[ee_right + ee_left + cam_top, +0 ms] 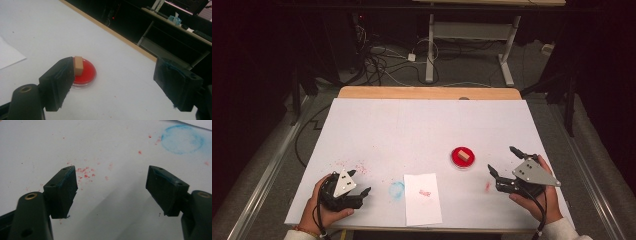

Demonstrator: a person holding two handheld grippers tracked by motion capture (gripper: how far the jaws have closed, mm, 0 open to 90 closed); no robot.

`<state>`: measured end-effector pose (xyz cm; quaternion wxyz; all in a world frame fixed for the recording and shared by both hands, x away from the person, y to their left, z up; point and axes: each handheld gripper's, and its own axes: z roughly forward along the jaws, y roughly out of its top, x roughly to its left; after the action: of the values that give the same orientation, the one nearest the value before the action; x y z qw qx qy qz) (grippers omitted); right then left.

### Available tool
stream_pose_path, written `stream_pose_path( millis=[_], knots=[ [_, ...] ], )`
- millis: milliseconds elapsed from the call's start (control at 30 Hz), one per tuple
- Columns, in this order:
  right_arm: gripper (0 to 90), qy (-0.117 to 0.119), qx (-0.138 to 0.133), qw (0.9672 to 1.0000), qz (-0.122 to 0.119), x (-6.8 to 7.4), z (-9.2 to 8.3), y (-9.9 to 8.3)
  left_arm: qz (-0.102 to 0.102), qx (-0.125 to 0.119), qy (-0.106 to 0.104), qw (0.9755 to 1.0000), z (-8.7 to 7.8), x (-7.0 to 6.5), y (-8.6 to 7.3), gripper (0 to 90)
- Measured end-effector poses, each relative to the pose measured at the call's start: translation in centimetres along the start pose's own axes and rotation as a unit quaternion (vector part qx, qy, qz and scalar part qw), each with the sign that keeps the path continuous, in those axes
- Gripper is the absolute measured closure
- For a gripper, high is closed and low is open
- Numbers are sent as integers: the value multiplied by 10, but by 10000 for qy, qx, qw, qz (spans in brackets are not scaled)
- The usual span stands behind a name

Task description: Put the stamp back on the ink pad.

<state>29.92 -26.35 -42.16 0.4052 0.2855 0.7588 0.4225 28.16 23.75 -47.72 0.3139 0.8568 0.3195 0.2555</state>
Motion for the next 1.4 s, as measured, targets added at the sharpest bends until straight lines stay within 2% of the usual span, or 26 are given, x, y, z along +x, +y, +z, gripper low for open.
stream_pose_path(
  millis=[67, 167, 233, 300, 333, 367, 467, 500, 533, 600, 633, 733, 833, 900, 967, 1033, 1233, 1267, 1333, 1400],
  knots=[
    [177, -2, 34, 10000, 22, -1, -2, -4, -55, 31, -29, 10000, 0, 0, 0, 244],
    [177, 8, 59, 10000, 66, -2, -4, -10, 12, 1, -22, 10000, 2, 0, 2, 245],
    [177, 23, 86, 9999, 97, -2, -6, -14, -55, -1, -59, 10000, 3, 0, 2, 244],
    [177, 45, 136, 9998, 102, -1, -6, -20, 1, -66, -42, 10000, 3, 1, 4, 244],
    [177, 43, 170, 9998, 86, 0, -7, -23, -49, -44, -71, 10000, 3, 0, 5, 245],
    [178, 62, 214, 9997, 102, 0, -7, -26, 13, -96, -51, 9999, 3, 1, 5, 244],
    [191, 39, 299, 9995, 132, 1, -9, -36, 24, -160, -86, 9998, 3, 1, 7, 244],
    [191, 72, 320, 9993, 188, 2, -10, -39, -20, -142, -111, 9998, 4, 1, 7, 244],
    [192, 121, 349, 9990, 247, 2, -10, -42, 35, -189, -93, 9998, 4, 1, 8, 244],
    [192, 140, 449, 9987, 206, 3, -9, -46, 65, -196, -96, 9997, 5, 1, 9, 244],
    [192, 151, 453, 9987, 182, 5, -9, -46, 28, -169, -125, 9998, 5, 0, 9, 244],
    [192, 173, 461, 9987, 134, 6, -8, -46, 98, -162, -104, 9998, 5, -1, 9, 244],
    [192, 180, 456, 9987, 130, 7, -7, -46, 45, -152, -121, 9998, 3, -2, 9, 244],
    [192, 192, 501, 9985, 137, 7, -6, -47, 122, -223, -85, 9996, 3, -2, 10, 244],
    [192, 196, 456, 9987, 130, 7, -7, -46, 159, -182, -88, 9997, 3, -3, 9, 244],
    [192, 188, 389, 9990, 131, 8, -8, -43, 73, -175, -124, 9997, 2, -3, 8, 244],
    [192, 187, 378, 9991, 54, 11, -8, -41, 142, -210, -105, 9996, 2, -1, 9, 244],
    [192, 189, 386, 9991, 55, 11, -8, -41, 75, -186, -124, 9997, 2, -2, 9, 244],
    [192, 187, 404, 9990, 56, 11, -8, -41, 134, -210, -106, 9996, 3, -2, 9, 244],
    [192, 183, 393, 9990, 56, 11, -9, -41, 91, -169, -134, 9997, 4, -2, 10, 244]
  ],
)
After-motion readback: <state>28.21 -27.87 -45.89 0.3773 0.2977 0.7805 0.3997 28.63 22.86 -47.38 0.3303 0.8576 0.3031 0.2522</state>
